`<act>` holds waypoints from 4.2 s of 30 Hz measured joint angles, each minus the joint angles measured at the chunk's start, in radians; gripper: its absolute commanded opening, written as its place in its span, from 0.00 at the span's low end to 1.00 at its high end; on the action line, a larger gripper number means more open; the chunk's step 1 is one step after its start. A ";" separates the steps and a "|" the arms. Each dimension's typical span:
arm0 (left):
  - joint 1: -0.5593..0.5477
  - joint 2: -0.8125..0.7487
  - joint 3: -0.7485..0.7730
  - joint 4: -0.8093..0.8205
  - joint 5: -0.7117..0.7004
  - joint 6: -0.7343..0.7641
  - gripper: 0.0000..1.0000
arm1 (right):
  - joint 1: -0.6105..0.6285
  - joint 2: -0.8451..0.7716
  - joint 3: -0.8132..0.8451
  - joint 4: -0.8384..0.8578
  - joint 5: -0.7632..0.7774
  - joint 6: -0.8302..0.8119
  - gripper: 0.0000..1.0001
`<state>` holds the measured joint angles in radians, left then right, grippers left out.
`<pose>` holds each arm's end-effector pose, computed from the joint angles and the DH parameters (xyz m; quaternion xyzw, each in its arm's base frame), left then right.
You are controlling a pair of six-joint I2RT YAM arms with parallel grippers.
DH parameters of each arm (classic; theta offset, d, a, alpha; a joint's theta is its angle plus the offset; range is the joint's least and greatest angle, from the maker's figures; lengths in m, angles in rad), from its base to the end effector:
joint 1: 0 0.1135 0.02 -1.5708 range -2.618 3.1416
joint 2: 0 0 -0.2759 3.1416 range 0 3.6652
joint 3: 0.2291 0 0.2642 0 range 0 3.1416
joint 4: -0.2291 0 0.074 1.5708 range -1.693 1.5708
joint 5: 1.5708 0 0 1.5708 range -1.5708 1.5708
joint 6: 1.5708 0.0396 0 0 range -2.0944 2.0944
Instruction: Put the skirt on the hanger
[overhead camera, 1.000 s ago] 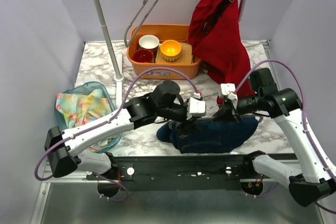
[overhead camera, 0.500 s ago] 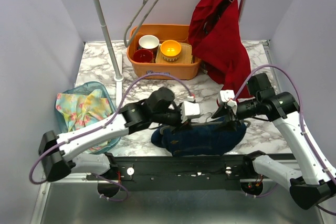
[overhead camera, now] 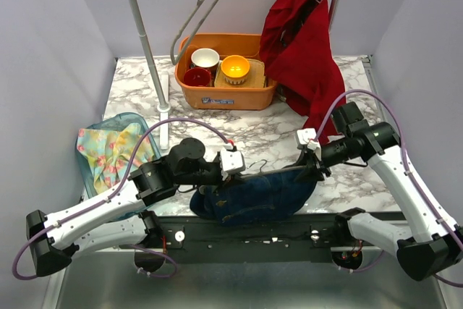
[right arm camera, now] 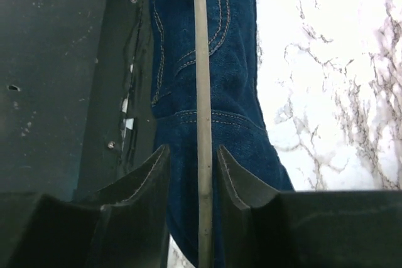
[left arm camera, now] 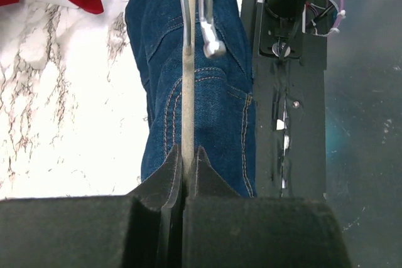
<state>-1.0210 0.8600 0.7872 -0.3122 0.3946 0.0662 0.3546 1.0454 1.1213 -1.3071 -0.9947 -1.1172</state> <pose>0.0933 -0.1814 0.3222 0.5144 0.6394 -0.3961 0.4120 0.1436 0.0886 0.3414 -0.6412 0.5879 0.3812 0.3128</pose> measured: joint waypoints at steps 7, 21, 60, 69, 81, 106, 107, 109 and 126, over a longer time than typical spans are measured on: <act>-0.002 -0.036 -0.044 0.051 -0.017 -0.022 0.13 | -0.001 0.005 0.011 0.006 0.004 0.034 0.01; 0.005 -0.523 -0.122 0.218 -0.587 0.010 0.98 | -0.013 -0.099 0.311 0.158 0.230 0.587 0.00; 0.028 -0.583 -0.236 0.082 -0.670 -0.014 0.99 | -0.023 0.617 1.114 0.537 0.851 1.293 0.01; 0.040 -0.582 -0.240 0.082 -0.670 -0.015 0.99 | -0.023 0.704 1.117 0.576 0.871 1.291 0.19; 0.052 -0.486 -0.235 0.066 -0.688 -0.074 0.99 | -0.023 0.404 0.826 0.673 0.768 1.126 0.87; 0.781 -0.099 -0.147 -0.157 -0.920 -0.655 0.74 | -0.023 -0.280 -0.347 0.712 -0.025 0.589 0.95; 0.834 -0.087 -0.158 -0.140 -0.890 -0.660 0.74 | -0.023 -0.280 -0.347 0.714 -0.025 0.589 0.95; 0.922 -0.031 -0.164 -0.099 -0.821 -0.673 0.74 | -0.023 -0.280 -0.347 0.715 -0.024 0.589 0.95; 1.085 0.150 -0.158 0.034 -0.628 -0.654 0.00 | -0.023 -0.279 -0.347 0.722 -0.024 0.589 0.95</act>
<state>0.0635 1.0103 0.6289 -0.2787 -0.2333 -0.5877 0.3317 0.7662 0.7742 -0.5850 -1.0187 -0.5282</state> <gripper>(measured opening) 0.082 0.951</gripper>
